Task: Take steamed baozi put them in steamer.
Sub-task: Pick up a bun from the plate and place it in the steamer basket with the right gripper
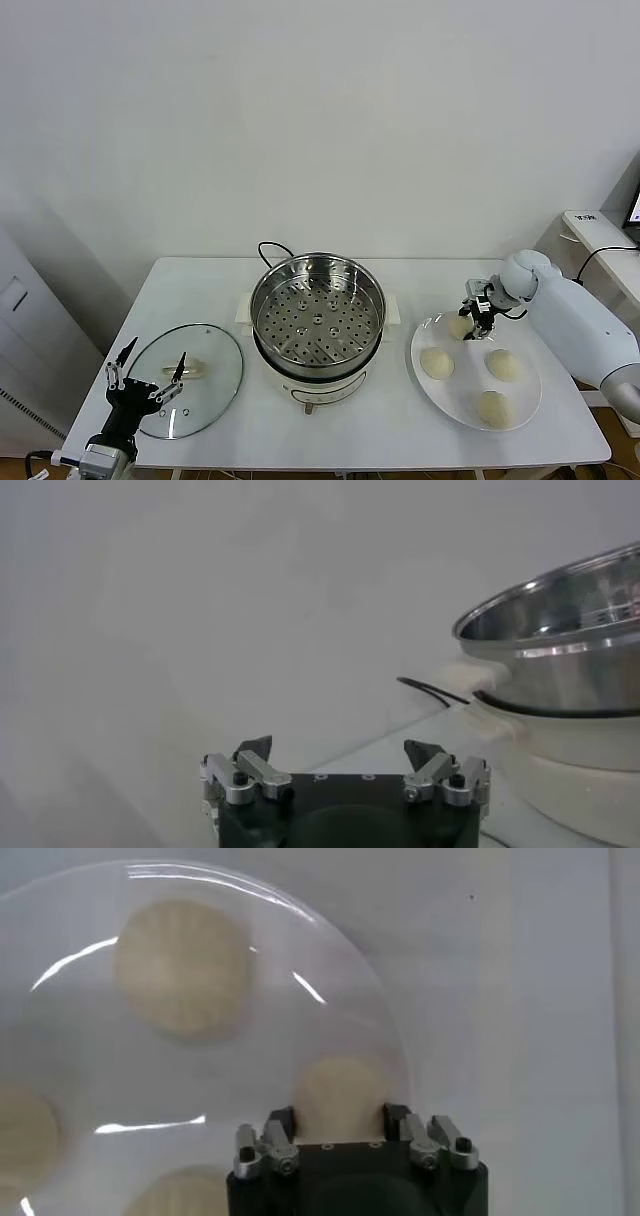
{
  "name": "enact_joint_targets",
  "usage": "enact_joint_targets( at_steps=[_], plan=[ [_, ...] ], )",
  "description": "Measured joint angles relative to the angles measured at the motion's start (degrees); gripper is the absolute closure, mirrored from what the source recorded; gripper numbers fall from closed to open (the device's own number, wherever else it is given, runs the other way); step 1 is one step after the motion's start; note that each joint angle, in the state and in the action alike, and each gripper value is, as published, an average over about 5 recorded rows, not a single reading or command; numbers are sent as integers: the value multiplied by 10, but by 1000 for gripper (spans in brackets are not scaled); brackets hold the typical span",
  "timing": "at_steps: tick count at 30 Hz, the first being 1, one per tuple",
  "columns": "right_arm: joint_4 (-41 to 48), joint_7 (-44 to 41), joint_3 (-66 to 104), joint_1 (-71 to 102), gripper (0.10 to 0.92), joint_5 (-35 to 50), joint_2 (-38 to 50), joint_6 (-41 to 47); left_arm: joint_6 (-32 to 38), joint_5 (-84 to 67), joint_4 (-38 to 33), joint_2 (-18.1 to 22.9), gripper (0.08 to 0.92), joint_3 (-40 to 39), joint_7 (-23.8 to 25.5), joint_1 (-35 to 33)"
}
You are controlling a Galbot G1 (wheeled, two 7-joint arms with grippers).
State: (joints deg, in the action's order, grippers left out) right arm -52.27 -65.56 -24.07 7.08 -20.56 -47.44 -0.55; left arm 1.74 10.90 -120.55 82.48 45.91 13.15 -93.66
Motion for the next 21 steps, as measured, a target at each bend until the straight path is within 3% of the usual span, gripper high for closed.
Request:
enact_joint_targets(
  at_steps=[10, 21],
  plan=[
    [-70, -18, -196, -203, 641, 144, 2, -5, 5, -8, -5, 1, 177, 12, 2, -1],
    [-130, -32, -370, -391, 631, 241, -99, -66, 12, -24, -8, 5, 177, 26, 6, -4]
  ],
)
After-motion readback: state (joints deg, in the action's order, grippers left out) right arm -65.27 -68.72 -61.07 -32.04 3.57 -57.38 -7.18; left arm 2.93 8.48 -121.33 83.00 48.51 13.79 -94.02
